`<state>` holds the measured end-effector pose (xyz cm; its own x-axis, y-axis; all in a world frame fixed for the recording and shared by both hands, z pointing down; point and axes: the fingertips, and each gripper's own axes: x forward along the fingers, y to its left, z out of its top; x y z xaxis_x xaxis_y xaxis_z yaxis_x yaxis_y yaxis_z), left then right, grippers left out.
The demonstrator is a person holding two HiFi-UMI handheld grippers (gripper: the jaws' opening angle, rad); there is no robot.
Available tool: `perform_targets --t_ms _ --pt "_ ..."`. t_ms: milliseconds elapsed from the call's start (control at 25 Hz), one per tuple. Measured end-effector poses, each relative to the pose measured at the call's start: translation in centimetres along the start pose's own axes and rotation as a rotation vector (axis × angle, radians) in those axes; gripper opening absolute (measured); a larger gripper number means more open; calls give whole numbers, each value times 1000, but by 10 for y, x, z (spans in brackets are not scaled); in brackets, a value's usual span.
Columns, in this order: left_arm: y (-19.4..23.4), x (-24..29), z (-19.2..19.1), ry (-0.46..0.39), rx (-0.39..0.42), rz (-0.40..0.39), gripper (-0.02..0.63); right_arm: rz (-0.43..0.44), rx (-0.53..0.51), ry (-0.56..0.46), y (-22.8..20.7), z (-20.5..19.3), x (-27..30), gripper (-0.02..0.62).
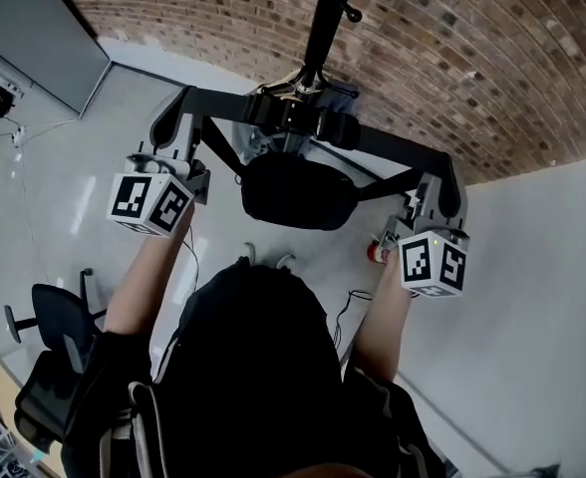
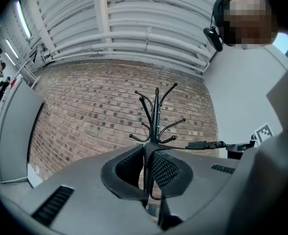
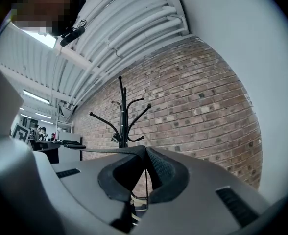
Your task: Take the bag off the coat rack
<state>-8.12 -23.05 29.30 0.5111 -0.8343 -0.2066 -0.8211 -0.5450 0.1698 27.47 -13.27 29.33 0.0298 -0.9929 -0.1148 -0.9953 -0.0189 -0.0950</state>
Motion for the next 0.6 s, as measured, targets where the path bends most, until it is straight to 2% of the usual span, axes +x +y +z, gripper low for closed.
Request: perform_targets --t_ms 120,200,280,320,480,600 --pt "-1 -13 -1 15 -21 18 21 31 -1 9 7 -4 -13 21" --pt "-5 -20 3 15 25 28 21 45 11 0 10 -1 -22 21" --pt "-10 -26 4 5 98 27 21 30 -9 -1 8 0 -29 21" --pt "-12 -30 3 2 108 23 21 21 -16 7 7 -3 -32 21" --pt "-17 -43 1 16 0 10 21 14 -6 51 6 -20 -41 21" --pt "-17 -50 2 14 25 23 21 18 -15 50 9 -23 -47 21"
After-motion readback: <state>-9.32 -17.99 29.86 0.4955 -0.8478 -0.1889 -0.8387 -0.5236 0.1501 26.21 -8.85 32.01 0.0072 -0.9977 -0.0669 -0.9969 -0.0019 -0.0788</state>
